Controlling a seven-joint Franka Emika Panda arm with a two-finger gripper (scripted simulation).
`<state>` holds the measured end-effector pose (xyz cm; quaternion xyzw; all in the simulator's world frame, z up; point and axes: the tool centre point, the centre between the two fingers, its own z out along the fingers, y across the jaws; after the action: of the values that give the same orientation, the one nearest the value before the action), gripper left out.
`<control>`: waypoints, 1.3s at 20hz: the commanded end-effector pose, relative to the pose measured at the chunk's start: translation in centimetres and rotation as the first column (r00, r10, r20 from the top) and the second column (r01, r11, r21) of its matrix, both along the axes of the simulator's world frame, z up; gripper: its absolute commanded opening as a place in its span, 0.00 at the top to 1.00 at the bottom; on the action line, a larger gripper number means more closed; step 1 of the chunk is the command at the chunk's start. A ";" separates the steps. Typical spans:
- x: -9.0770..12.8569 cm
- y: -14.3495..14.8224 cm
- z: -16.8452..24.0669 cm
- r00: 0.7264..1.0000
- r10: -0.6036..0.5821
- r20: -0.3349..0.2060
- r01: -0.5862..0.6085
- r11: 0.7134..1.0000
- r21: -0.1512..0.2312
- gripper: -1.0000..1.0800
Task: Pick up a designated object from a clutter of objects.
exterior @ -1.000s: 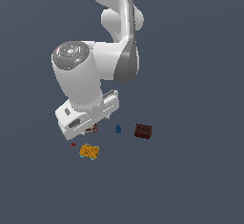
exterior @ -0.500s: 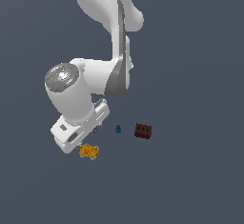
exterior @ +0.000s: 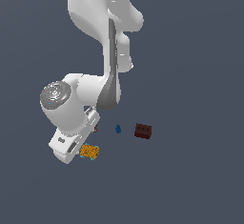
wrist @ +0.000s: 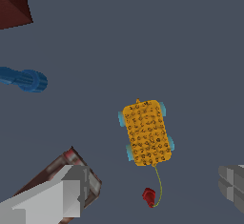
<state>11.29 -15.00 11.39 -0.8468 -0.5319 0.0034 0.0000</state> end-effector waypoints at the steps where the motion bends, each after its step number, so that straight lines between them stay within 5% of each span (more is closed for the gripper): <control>1: 0.2 -0.7 -1.1 0.998 0.055 0.001 -0.055 0.998 0.001 0.04; 13: 0.7 -2.6 -4.4 0.977 0.215 0.005 -0.215 0.977 0.003 0.04; 26: 0.7 -2.9 -6.2 0.973 0.232 0.005 -0.232 0.973 0.004 0.04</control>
<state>11.99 -17.88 5.77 -0.7790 -0.6270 -0.0002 -0.0004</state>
